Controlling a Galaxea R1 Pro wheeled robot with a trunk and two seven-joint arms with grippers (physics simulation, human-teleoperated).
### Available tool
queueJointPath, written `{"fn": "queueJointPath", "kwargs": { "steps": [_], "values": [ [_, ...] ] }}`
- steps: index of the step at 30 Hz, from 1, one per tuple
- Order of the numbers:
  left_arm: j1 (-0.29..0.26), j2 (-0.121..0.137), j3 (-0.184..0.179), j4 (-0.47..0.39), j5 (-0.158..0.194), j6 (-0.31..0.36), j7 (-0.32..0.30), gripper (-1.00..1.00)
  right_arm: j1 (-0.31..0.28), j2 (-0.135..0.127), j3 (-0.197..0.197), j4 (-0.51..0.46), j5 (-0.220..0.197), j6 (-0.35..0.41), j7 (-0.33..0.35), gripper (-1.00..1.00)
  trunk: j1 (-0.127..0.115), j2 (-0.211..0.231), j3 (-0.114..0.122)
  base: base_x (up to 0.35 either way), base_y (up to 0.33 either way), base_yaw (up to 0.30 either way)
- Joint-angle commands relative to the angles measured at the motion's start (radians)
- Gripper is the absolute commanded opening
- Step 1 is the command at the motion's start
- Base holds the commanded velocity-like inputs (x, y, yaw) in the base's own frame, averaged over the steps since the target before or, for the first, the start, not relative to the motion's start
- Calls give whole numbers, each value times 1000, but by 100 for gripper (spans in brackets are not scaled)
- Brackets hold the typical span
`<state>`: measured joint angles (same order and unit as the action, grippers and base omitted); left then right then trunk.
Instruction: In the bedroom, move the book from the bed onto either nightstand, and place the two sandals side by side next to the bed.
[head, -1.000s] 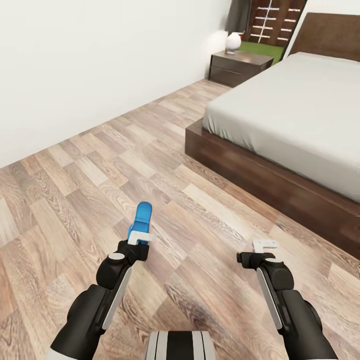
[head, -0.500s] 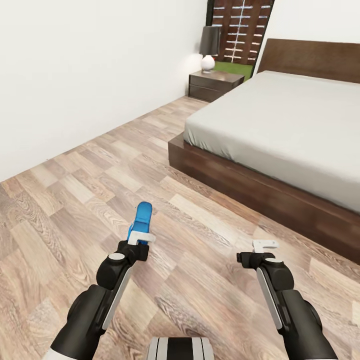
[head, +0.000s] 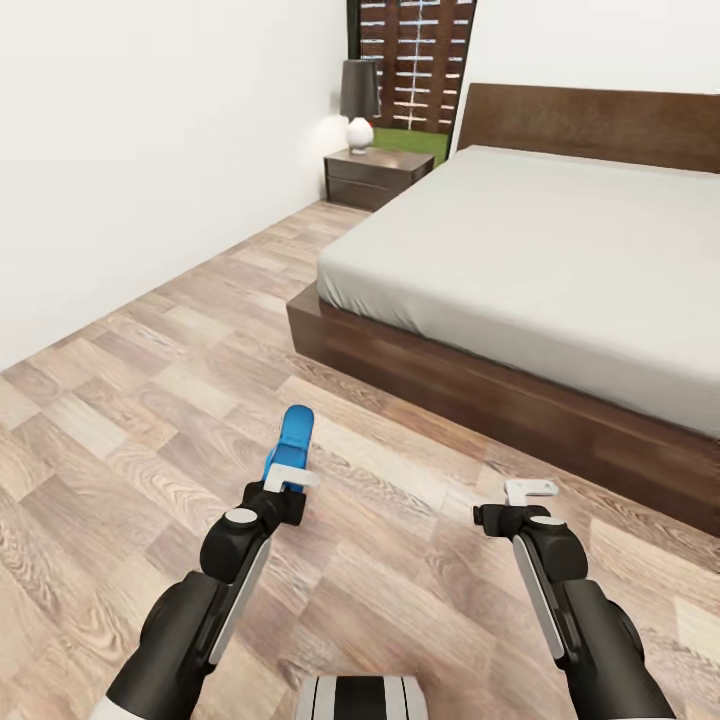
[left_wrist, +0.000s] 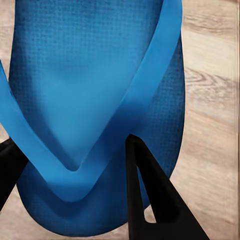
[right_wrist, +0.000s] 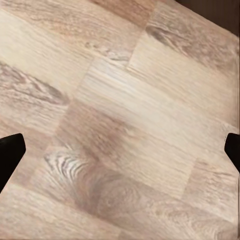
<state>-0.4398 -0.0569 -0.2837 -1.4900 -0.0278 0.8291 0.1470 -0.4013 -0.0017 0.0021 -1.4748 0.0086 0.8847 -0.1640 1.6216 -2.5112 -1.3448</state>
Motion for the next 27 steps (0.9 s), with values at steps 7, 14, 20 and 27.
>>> {"fn": "queueJointPath", "kwargs": {
  "steps": [7,14,20,27],
  "values": [
    [0,0,-3,0,-4,5,5,-100,-1,0,0,-1,1,5,-2,100,0,0,3,159,0,-277],
    [0,1,-3,0,-4,5,5,-100,-1,0,1,-1,1,5,-2,100,0,0,9,10,0,-271],
    [0,1,-3,0,-3,5,6,-100,-1,0,2,0,2,5,-4,100,0,0,18,0,0,-87],
    [0,1,-3,1,-3,5,5,-100,-1,0,3,-1,1,5,-5,100,0,0,27,0,0,-188]
  ]
}}
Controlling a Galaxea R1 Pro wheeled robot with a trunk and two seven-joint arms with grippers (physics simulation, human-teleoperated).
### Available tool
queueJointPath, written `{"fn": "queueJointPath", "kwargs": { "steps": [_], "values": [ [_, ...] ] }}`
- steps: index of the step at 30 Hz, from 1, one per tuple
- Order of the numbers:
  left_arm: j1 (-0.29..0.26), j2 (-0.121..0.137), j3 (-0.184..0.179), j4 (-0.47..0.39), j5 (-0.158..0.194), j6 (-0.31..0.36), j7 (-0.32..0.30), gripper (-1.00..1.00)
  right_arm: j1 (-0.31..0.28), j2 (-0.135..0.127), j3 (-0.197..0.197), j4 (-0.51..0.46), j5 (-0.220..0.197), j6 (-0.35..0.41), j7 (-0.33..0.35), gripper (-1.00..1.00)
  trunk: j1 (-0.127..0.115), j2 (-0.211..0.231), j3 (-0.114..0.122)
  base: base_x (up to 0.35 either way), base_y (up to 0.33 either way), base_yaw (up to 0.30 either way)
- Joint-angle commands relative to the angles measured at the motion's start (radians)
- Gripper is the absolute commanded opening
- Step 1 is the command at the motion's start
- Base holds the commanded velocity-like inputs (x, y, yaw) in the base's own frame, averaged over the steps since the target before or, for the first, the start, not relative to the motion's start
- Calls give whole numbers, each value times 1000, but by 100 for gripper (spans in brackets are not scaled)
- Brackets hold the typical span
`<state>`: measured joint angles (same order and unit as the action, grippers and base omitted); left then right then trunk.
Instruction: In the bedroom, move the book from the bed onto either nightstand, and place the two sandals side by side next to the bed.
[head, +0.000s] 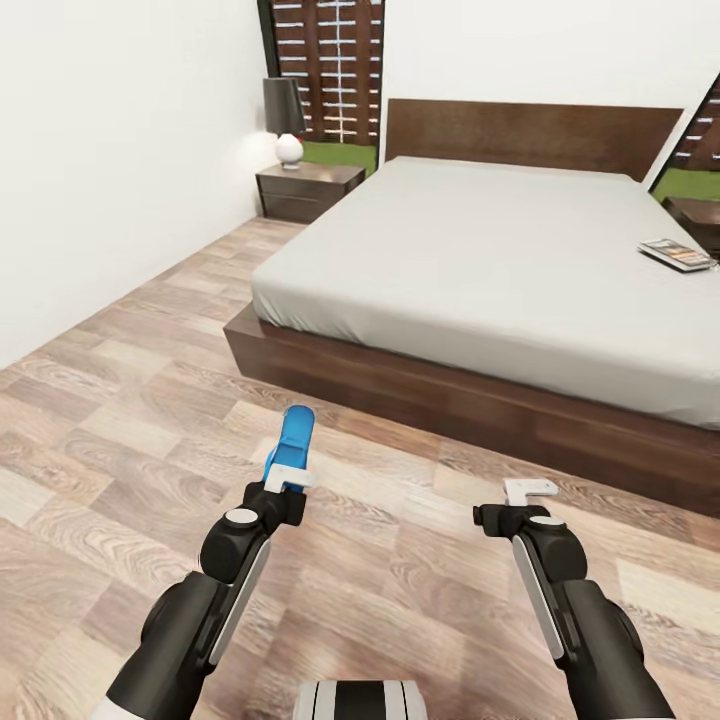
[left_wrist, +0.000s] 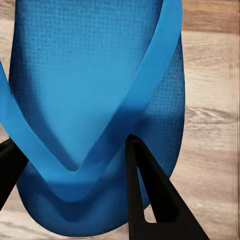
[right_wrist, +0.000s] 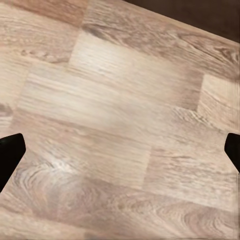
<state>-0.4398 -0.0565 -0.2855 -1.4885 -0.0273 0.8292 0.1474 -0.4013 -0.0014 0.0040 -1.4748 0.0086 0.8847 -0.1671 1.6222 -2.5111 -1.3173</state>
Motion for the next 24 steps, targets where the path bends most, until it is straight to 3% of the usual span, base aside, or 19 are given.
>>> {"fn": "queueJointPath", "kwargs": {
  "steps": [1,17,19,24],
  "values": [
    [0,0,-1,-1,-3,5,5,-100,-1,0,1,-1,1,5,-2,100,0,0,0,0,0,-256],
    [0,0,-3,-1,-2,5,4,-100,-1,0,1,-1,1,7,-2,100,0,0,1,0,0,-283],
    [0,0,-24,-1,-1,5,5,-100,-1,-1,1,-1,1,7,-2,100,0,0,2,0,0,-287],
    [0,0,-30,-1,0,5,6,-100,-1,-1,1,-1,1,7,-2,100,0,0,5,0,0,-287]
  ]
}}
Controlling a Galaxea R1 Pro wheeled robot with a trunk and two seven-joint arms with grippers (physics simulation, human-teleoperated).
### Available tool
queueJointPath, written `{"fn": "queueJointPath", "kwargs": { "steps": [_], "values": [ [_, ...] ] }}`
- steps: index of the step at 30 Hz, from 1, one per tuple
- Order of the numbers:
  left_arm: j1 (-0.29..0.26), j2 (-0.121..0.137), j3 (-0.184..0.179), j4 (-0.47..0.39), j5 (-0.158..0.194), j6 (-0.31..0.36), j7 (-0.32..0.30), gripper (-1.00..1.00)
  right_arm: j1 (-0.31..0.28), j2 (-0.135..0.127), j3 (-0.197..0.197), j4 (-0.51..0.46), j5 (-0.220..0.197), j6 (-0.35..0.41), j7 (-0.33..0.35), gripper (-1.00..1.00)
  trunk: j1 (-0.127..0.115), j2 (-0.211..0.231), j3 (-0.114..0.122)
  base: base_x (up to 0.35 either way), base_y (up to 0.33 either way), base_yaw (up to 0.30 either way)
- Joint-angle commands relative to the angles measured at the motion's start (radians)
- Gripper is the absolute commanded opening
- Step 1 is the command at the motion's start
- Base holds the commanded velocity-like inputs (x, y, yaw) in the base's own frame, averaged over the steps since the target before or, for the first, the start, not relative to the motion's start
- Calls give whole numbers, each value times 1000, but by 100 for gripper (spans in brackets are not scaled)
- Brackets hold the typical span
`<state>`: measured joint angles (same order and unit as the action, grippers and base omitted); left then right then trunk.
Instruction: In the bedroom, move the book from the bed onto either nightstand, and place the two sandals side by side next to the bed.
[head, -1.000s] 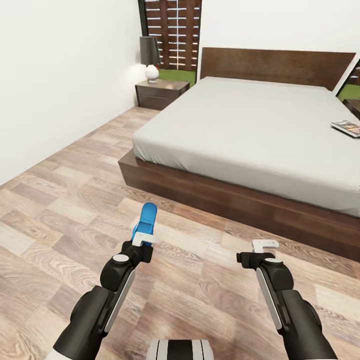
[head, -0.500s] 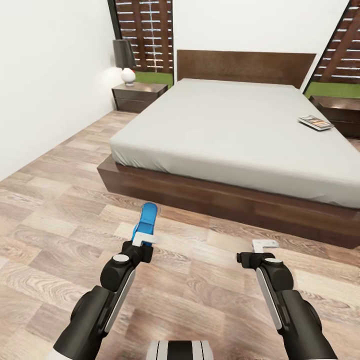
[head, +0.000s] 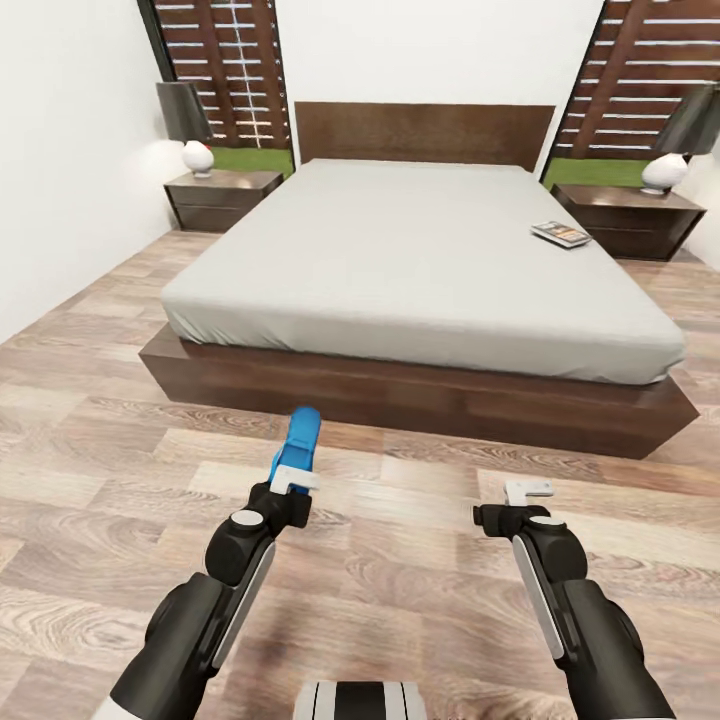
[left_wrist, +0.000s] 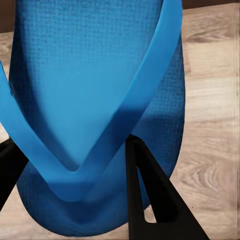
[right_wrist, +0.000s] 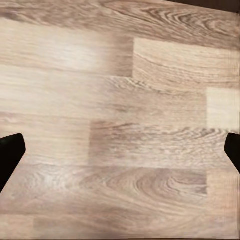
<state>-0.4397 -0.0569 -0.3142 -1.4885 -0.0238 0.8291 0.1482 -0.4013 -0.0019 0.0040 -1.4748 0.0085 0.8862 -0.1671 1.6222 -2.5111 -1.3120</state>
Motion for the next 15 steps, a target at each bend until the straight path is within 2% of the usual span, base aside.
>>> {"fn": "queueJointPath", "kwargs": {
  "steps": [1,15],
  "values": [
    [-1,0,-2,-1,-4,5,5,-100,-1,0,1,-1,1,5,-2,100,0,0,0,0,0,-287],
    [-1,0,-1,23,3,4,-9,-100,-1,0,2,-1,1,5,-2,100,0,0,11,0,0,-285]
  ]
}}
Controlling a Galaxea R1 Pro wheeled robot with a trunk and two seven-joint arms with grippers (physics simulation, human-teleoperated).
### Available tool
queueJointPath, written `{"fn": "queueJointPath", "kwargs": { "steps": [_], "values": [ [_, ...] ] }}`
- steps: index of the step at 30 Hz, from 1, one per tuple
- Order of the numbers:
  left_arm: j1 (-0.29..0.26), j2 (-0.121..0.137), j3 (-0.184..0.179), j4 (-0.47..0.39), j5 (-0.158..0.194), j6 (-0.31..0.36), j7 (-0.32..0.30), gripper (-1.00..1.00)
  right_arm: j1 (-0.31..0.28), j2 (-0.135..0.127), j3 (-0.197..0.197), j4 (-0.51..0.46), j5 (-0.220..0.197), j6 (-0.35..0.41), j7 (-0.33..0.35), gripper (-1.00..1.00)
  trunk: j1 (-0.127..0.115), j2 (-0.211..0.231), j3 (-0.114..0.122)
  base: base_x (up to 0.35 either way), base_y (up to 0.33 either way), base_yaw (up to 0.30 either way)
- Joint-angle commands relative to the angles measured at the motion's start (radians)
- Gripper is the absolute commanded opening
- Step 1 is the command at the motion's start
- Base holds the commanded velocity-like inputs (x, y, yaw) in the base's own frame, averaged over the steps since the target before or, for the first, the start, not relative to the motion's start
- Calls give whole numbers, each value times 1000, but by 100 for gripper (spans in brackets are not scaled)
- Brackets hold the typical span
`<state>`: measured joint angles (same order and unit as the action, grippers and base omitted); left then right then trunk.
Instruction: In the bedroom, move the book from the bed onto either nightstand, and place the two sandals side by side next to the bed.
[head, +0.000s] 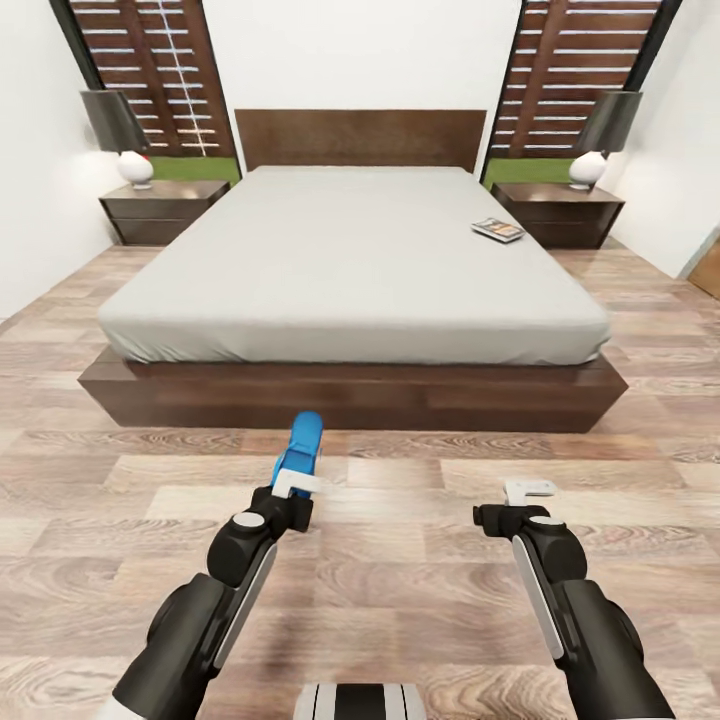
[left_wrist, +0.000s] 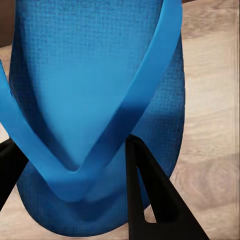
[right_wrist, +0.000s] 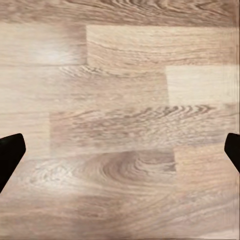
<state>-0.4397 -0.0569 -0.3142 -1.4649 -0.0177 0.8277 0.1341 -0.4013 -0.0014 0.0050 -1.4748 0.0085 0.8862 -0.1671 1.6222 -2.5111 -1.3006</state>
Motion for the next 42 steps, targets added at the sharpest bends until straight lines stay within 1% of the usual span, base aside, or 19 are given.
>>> {"fn": "queueJointPath", "kwargs": {
  "steps": [1,18,25,35,42],
  "values": [
    [-1,0,-2,1,-4,5,5,-100,-1,0,1,-1,1,5,-2,100,0,0,0,0,0,-278],
    [-1,0,0,3,-7,5,13,-100,-1,0,1,6,3,5,-3,100,0,0,20,0,0,-234],
    [-1,0,9,5,-8,5,16,-100,-1,0,1,4,4,5,-3,100,0,0,29,0,0,-196],
    [-1,-7,12,6,-7,7,18,-100,-1,0,0,-4,1,5,-2,100,0,0,42,0,0,-205],
    [-1,-6,11,6,-5,8,16,-100,-1,0,1,3,2,5,-2,100,0,0,51,0,0,-224]
  ]
}}
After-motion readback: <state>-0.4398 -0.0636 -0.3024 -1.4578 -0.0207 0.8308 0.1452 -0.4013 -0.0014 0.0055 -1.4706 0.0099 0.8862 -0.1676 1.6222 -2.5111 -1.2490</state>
